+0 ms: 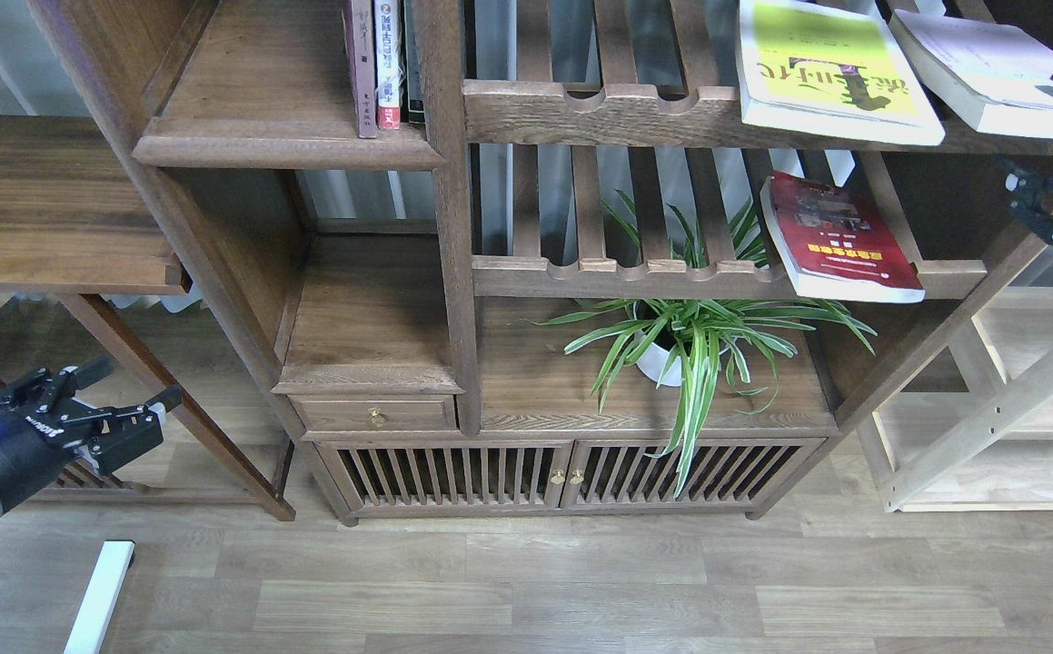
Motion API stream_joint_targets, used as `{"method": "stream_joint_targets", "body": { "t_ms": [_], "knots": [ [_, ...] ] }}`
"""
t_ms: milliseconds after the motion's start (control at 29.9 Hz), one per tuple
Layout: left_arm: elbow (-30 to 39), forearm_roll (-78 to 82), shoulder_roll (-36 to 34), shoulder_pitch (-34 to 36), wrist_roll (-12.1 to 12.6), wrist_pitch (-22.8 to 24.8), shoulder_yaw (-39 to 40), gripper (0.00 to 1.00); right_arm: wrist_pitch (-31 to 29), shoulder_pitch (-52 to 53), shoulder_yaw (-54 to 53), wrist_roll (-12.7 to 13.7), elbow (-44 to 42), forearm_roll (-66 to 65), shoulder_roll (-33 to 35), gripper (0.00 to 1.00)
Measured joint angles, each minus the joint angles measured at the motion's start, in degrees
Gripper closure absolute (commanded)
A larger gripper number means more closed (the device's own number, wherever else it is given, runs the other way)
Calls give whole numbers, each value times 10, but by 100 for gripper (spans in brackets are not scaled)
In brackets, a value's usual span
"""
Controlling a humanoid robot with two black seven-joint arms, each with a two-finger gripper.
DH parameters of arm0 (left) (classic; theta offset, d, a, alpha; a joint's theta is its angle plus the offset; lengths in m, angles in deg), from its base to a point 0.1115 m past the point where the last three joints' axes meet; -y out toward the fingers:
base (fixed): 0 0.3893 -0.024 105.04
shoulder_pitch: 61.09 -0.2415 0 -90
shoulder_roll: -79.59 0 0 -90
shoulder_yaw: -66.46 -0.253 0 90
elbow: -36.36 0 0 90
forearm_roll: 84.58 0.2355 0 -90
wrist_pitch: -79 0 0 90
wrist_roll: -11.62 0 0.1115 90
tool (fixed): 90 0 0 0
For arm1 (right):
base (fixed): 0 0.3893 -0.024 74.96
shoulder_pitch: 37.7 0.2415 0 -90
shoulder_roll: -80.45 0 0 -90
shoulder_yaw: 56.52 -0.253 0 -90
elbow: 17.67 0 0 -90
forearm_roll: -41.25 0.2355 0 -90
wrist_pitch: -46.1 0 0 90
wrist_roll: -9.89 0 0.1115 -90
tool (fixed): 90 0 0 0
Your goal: Organize books on shelf
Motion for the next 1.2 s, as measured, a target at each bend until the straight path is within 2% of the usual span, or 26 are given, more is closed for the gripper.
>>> {"method": "stream_joint_targets", "body": {
  "t_ms": [234,301,535,568,635,735,969,1203],
  "knots": [
    [-2,0,0,0,0,-2,0,0,0,20,16,0,-10,-18,2,66],
    [-2,0,0,0,0,-2,0,0,0,20,17,0,-11,-27,6,71],
    [-4,0,1,0,0,-3,0,0,-9,22,26,0,-9,-34,18,78],
    [-4,0,1,0,0,-3,0,0,-17,22,26,0,-8,-33,20,80],
    [-4,0,1,0,0,-3,0,0,-39,23,24,0,-5,-30,25,92],
    [-5,0,1,-1,0,-3,0,0,-56,24,23,0,-4,-26,28,100],
    [-5,0,5,-1,0,-13,-1,0,-62,22,23,0,0,-14,35,100],
    [-6,0,5,-1,0,-14,-1,0,-85,26,13,1,25,89,68,100]
  ]
}}
